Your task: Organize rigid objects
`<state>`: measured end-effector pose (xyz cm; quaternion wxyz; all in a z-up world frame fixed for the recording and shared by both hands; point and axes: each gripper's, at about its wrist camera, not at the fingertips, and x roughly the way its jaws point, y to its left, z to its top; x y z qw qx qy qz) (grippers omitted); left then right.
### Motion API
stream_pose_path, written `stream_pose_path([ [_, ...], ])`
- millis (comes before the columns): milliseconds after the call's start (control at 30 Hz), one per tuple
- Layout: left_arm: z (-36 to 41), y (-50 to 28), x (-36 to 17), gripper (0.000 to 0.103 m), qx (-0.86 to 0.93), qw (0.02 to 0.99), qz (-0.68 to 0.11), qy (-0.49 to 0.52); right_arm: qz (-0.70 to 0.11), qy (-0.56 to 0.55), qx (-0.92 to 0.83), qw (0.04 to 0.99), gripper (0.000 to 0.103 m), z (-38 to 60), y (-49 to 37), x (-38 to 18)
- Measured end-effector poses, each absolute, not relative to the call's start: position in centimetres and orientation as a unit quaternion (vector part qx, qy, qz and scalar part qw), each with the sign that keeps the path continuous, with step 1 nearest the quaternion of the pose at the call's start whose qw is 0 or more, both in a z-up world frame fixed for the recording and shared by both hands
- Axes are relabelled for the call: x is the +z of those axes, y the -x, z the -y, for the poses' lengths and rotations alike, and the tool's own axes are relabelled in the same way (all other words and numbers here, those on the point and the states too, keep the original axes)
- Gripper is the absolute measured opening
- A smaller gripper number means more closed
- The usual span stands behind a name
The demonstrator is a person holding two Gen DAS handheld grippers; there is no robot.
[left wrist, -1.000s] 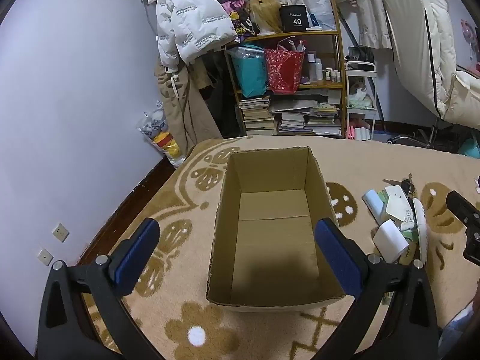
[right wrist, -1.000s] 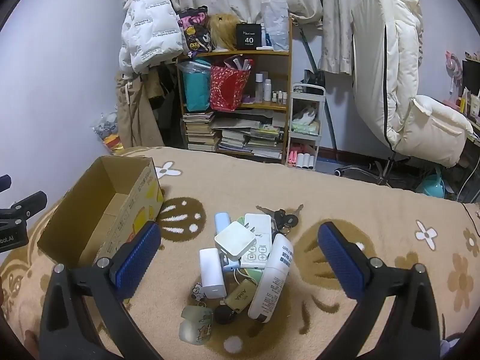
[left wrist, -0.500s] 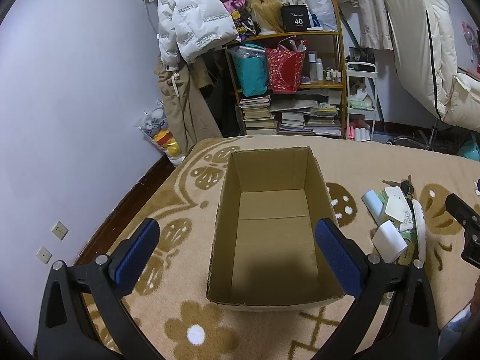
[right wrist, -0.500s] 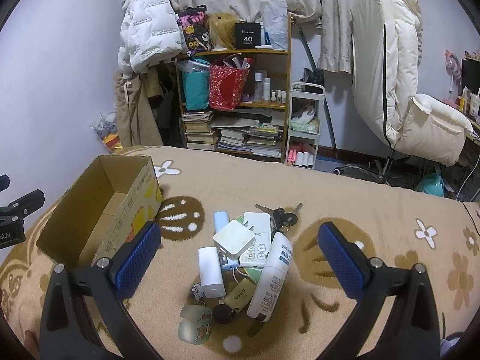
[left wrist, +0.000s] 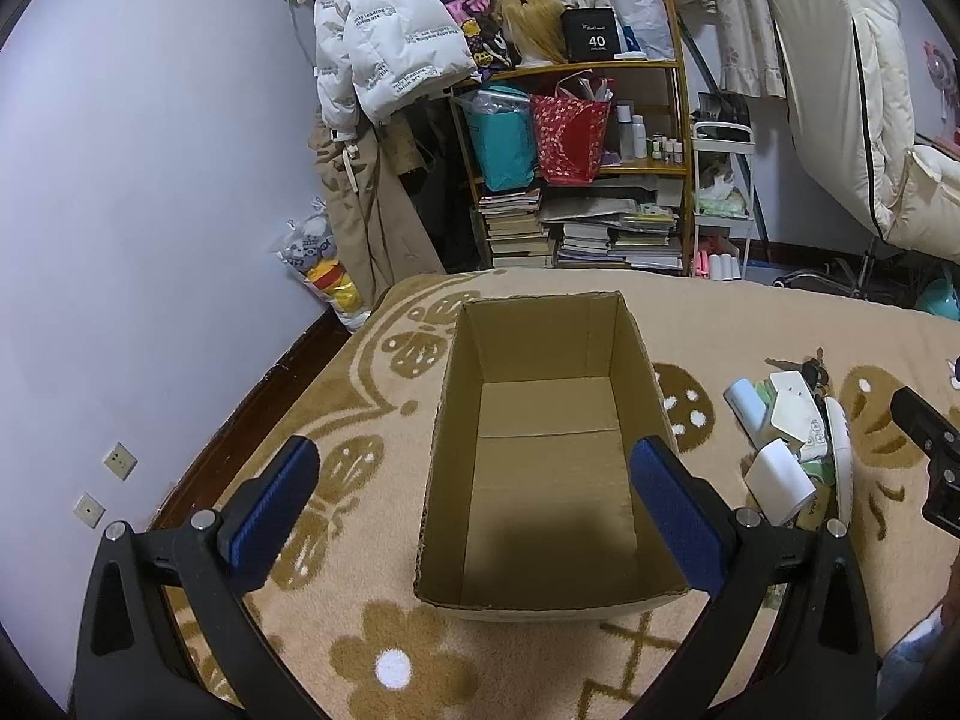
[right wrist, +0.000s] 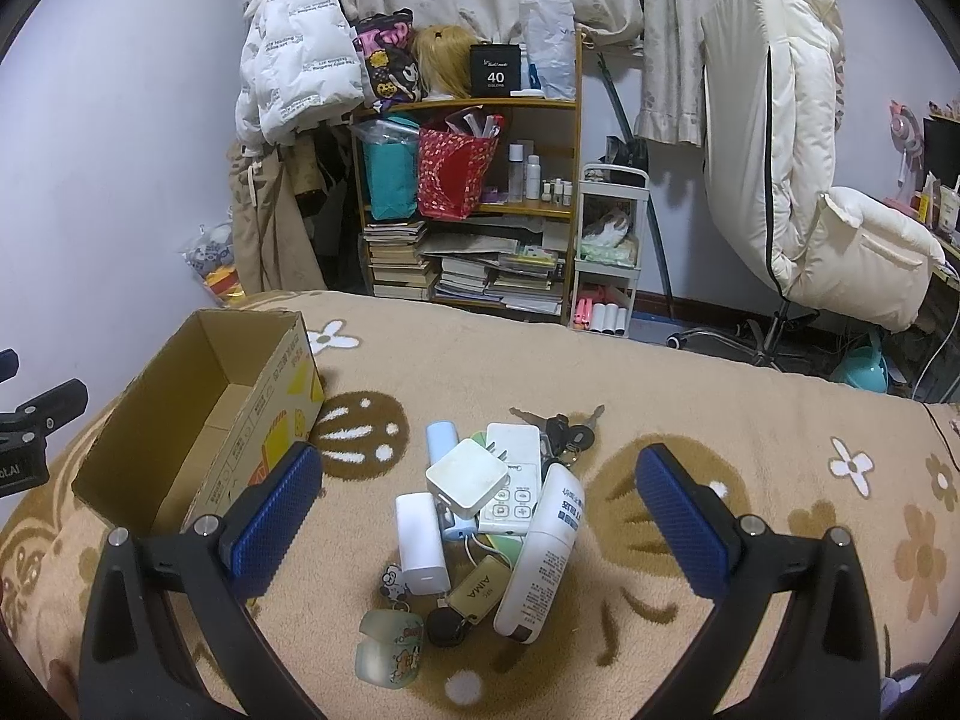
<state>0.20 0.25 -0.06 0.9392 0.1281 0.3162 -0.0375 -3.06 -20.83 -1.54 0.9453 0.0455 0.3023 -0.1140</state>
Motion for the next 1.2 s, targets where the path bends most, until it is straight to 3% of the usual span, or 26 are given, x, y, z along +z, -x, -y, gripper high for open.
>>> stream_pose_path([
  [1200, -0.05, -0.28, -0.01, 0.103, -0.043, 0.936, -0.325, -0.127, -0.302, -0.045, -0.116, 0.945, 0.103, 20.92, 3.24, -1.71],
])
